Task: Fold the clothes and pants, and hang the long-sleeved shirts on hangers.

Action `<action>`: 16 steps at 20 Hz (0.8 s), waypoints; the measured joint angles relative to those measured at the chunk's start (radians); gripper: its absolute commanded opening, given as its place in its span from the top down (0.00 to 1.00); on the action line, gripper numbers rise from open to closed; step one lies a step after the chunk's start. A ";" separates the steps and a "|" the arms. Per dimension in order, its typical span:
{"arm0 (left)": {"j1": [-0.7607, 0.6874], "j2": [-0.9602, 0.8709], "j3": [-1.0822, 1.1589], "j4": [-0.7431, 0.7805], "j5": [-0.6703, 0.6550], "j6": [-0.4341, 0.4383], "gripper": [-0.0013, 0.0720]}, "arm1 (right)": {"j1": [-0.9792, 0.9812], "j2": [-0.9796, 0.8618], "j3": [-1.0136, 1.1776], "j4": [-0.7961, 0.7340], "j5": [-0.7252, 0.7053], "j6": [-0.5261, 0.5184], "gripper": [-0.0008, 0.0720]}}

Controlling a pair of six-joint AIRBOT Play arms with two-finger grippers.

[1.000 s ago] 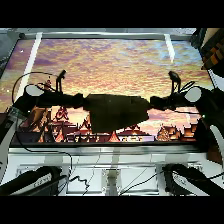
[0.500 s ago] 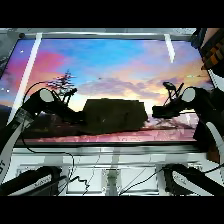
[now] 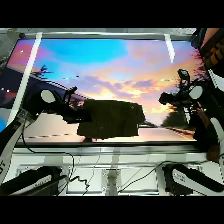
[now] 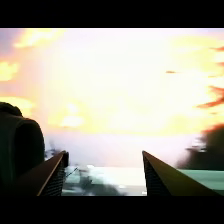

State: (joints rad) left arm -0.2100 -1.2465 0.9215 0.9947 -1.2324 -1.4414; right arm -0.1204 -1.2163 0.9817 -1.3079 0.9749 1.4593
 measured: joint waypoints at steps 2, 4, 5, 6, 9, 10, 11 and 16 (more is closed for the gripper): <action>0.000 0.000 0.000 0.000 0.005 0.006 0.02 | -0.087 -0.060 0.018 0.117 0.082 -0.125 0.28; 0.000 0.000 0.000 0.000 0.010 0.010 0.02 | -0.145 -0.137 0.030 0.273 0.196 -0.273 0.04; 0.000 0.000 0.000 0.000 0.018 0.012 0.02 | -0.155 -0.172 0.033 0.325 0.229 -0.328 0.04; 0.000 0.000 0.000 0.001 0.028 0.013 0.02 | -0.158 -0.208 0.035 0.365 0.243 -0.372 0.04; -0.001 0.000 0.000 0.000 0.063 0.016 0.02 | -0.123 -0.292 0.039 0.435 0.227 -0.446 0.04; -0.001 0.000 0.000 0.000 0.078 0.016 0.02 | -0.101 -0.313 0.040 0.454 0.211 -0.460 0.04; -0.001 0.000 0.000 0.001 0.094 0.016 0.02 | -0.077 -0.335 0.040 0.466 0.196 -0.472 0.04; -0.001 0.000 0.000 0.001 0.139 0.016 0.02 | 0.040 -0.400 0.042 0.517 0.157 -0.497 0.05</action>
State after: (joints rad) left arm -0.2111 -1.2465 0.9215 0.9955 -1.0931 -1.4254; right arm -0.0803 -1.6161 1.0233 -0.7914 1.1320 0.9623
